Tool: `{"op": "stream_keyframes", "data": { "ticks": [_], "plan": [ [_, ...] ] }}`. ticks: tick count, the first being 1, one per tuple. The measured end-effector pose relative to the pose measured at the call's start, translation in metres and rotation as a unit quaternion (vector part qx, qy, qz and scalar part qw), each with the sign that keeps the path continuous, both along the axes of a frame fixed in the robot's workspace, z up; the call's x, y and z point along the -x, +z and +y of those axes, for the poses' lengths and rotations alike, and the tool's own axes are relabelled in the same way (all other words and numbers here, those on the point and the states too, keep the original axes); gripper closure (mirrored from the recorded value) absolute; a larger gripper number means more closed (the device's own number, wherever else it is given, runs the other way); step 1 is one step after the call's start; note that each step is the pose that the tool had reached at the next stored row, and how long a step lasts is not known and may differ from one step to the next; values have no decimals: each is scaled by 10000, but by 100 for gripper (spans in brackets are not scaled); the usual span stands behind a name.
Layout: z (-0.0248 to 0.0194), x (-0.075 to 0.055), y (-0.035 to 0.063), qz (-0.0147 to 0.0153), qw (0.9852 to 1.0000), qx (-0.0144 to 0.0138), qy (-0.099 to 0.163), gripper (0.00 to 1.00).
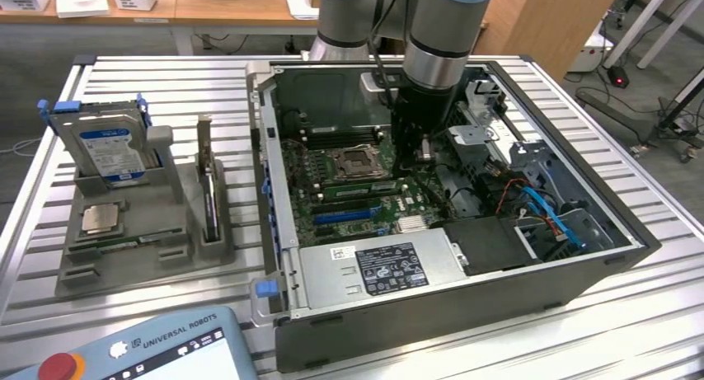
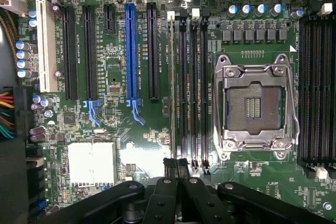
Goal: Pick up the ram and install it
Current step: 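Press down the ram until it locks into place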
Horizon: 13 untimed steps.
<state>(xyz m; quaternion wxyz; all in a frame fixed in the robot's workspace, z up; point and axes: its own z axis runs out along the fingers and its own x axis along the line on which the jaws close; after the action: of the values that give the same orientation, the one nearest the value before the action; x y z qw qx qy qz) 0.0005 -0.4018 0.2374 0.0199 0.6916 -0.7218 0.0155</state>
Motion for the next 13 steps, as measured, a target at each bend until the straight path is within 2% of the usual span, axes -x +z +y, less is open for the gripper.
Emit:
{"op": "stream_keyframes", "data": {
  "ticks": [13],
  "plan": [
    [0,-1,-50,0,10000,-1,0,90]
  ]
}}
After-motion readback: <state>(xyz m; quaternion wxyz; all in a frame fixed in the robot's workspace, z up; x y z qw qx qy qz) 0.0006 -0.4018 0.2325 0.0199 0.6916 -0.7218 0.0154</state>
